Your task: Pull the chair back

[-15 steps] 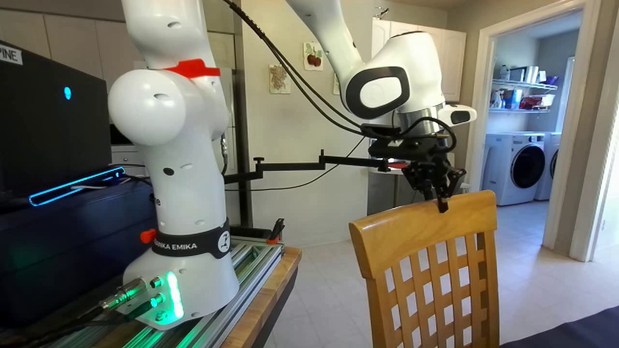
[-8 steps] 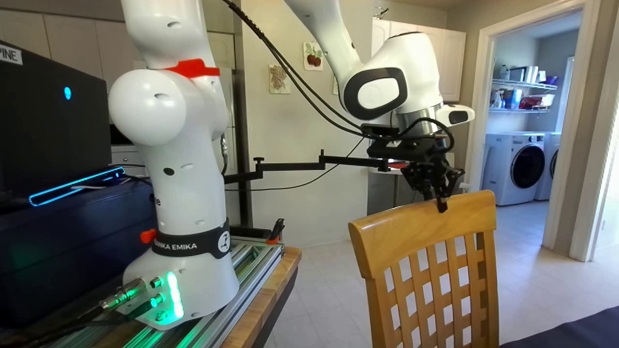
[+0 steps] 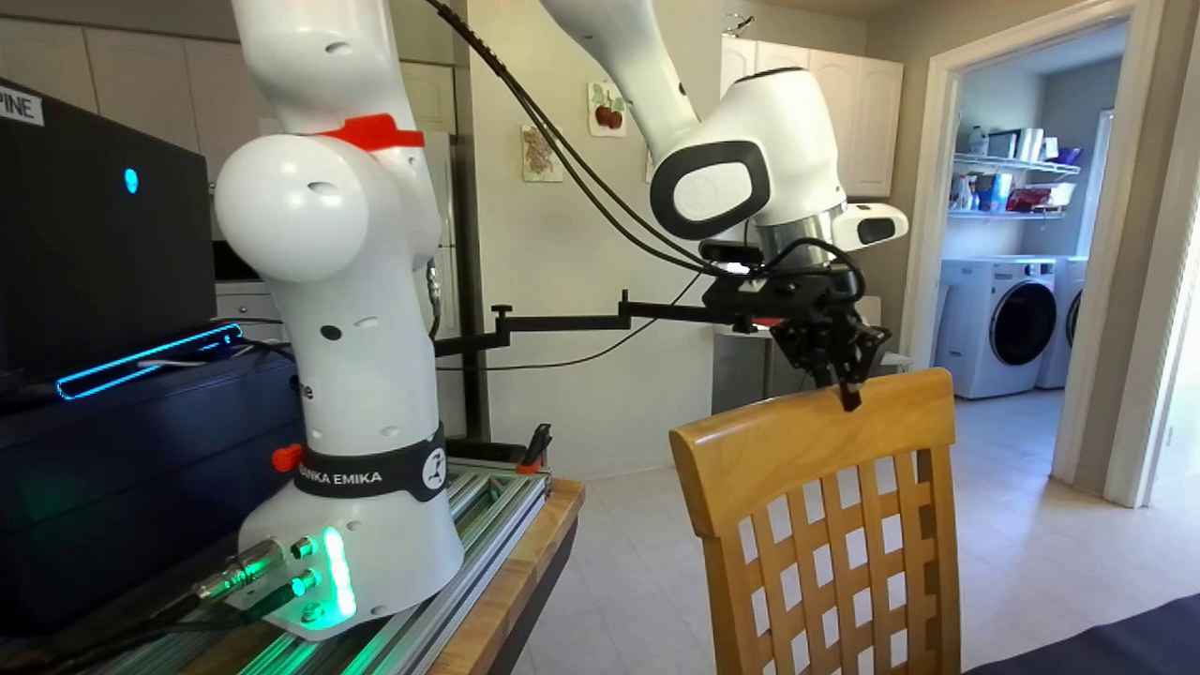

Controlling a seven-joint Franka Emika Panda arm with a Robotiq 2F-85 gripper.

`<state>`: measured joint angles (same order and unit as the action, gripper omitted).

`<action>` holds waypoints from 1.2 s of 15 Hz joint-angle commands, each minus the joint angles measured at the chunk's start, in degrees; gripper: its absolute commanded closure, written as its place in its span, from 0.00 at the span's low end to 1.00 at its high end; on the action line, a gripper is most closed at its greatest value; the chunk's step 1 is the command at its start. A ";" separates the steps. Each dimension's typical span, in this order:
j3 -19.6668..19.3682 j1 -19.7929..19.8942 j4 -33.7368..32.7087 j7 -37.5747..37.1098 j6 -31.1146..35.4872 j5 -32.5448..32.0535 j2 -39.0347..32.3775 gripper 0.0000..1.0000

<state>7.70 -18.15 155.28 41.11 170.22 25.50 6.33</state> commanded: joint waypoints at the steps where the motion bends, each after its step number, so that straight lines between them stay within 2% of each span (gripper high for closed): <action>1: 0.78 -5.18 0.96 5.02 -3.37 7.35 4.04 0.93; 7: 0.97 -7.46 2.06 8.85 -3.61 12.98 6.33 0.93; 18: 0.55 -10.65 2.92 12.48 -3.98 18.36 9.34 0.93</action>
<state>7.69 -24.00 158.55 50.57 172.43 39.70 9.00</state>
